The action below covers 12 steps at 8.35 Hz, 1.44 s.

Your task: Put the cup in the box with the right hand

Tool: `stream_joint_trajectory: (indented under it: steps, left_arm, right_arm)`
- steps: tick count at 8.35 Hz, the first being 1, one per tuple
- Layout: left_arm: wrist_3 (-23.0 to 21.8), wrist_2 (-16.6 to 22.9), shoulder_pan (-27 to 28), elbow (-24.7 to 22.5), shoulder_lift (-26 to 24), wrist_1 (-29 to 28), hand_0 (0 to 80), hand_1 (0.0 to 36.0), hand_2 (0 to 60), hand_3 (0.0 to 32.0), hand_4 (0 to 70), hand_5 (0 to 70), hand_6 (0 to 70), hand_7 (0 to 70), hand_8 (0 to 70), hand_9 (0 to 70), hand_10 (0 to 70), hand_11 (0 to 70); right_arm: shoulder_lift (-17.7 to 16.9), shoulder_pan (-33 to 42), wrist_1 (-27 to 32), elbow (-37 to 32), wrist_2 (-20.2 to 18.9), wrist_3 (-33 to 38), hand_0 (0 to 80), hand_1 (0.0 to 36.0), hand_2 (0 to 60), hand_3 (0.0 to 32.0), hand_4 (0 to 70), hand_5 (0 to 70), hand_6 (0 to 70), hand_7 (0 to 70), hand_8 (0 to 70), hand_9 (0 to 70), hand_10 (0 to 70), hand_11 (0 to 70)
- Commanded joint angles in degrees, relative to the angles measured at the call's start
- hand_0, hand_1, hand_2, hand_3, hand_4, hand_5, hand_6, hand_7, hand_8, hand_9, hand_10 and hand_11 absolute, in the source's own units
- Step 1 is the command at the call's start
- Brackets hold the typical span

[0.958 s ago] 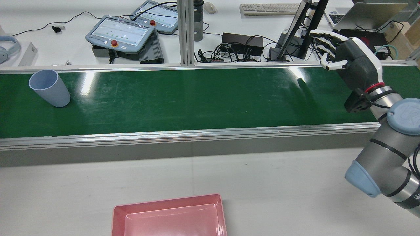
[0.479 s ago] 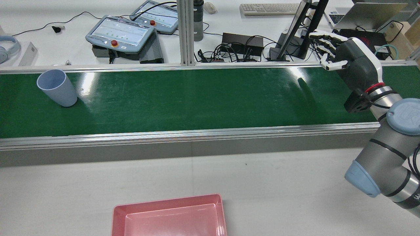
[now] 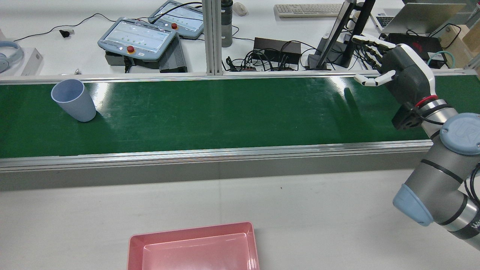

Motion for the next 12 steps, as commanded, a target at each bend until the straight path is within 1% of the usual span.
stream_joint_trajectory:
  steps: [1,3,4,6,7,8,9,10,11,12]
  left_arm:
    - [0.0,0.0,0.0,-0.1,0.0,0.0,0.0,0.0,0.0,0.0,0.0,0.0,0.0,0.0,0.0,0.0,0.0,0.0]
    - [0.0,0.0,0.0,-0.1,0.0,0.0,0.0,0.0,0.0,0.0,0.0,0.0,0.0,0.0,0.0,0.0,0.0,0.0]
    - [0.0,0.0,0.1,-0.1,0.0,0.0,0.0,0.0,0.0,0.0,0.0,0.0,0.0,0.0,0.0,0.0,0.0,0.0]
    - [0.0,0.0,0.1,0.0,0.0,0.0,0.0,0.0,0.0,0.0,0.0,0.0,0.0,0.0,0.0,0.0,0.0,0.0]
    - [0.0,0.0,0.0,0.0,0.0,0.0,0.0,0.0,0.0,0.0,0.0,0.0,0.0,0.0,0.0,0.0,0.0,0.0]
    - [0.0,0.0,0.0,0.0,0.0,0.0,0.0,0.0,0.0,0.0,0.0,0.0,0.0,0.0,0.0,0.0,0.0,0.0]
    - [0.0,0.0,0.1,-0.1,0.0,0.0,0.0,0.0,0.0,0.0,0.0,0.0,0.0,0.0,0.0,0.0,0.0,0.0]
    - [0.0,0.0,0.0,0.0,0.0,0.0,0.0,0.0,0.0,0.0,0.0,0.0,0.0,0.0,0.0,0.0,0.0,0.0]
    - [0.0,0.0,0.0,0.0,0.0,0.0,0.0,0.0,0.0,0.0,0.0,0.0,0.0,0.0,0.0,0.0,0.0,0.0]
    - [0.0,0.0,0.0,-0.1,0.0,0.0,0.0,0.0,0.0,0.0,0.0,0.0,0.0,0.0,0.0,0.0,0.0,0.0]
  right_arm:
    - [0.0,-0.1,0.0,-0.2,0.0,0.0,73.3,13.3,0.0,0.0,14.1,7.4,5.9,16.2,4.1,9.1,0.9,3.8]
    - [0.0,-0.1,0.0,-0.3,0.0,0.0,68.9,16.0,0.0,0.0,11.4,7.5,6.0,16.8,4.2,9.4,1.1,4.1]
    - [0.0,-0.1,0.0,-0.3,0.0,0.0,72.1,14.1,0.0,0.0,14.1,7.5,6.0,16.8,4.3,9.5,1.1,4.1]
    - [0.0,-0.1,0.0,-0.3,0.0,0.0,71.7,14.4,0.0,0.0,14.2,7.6,6.0,16.8,4.4,9.6,1.1,4.2]
    - [0.0,-0.1,0.0,-0.3,0.0,0.0,73.2,13.7,0.0,0.0,15.3,7.6,6.0,16.7,4.3,9.5,1.1,4.2]
    - [0.0,-0.1,0.0,-0.3,0.0,0.0,72.8,13.8,0.0,0.0,15.3,7.6,6.0,16.6,4.3,9.5,1.1,4.1]
    - [0.0,-0.1,0.0,-0.4,0.0,0.0,71.5,14.8,0.0,0.0,14.1,7.6,6.0,16.4,4.3,9.4,1.1,4.1]
    - [0.1,-0.3,0.1,-0.4,0.1,-0.1,67.4,17.5,0.0,0.0,10.5,7.6,6.0,16.7,4.3,9.5,1.1,4.2]
    - [0.1,-0.4,0.2,-0.4,0.1,-0.1,72.4,13.1,0.0,0.0,15.7,7.4,6.0,16.9,4.4,9.6,1.1,4.1]
    - [0.1,-0.5,0.2,-0.4,0.1,-0.1,60.9,11.1,0.0,0.0,14.3,6.1,6.0,18.4,4.2,9.9,0.7,3.1]
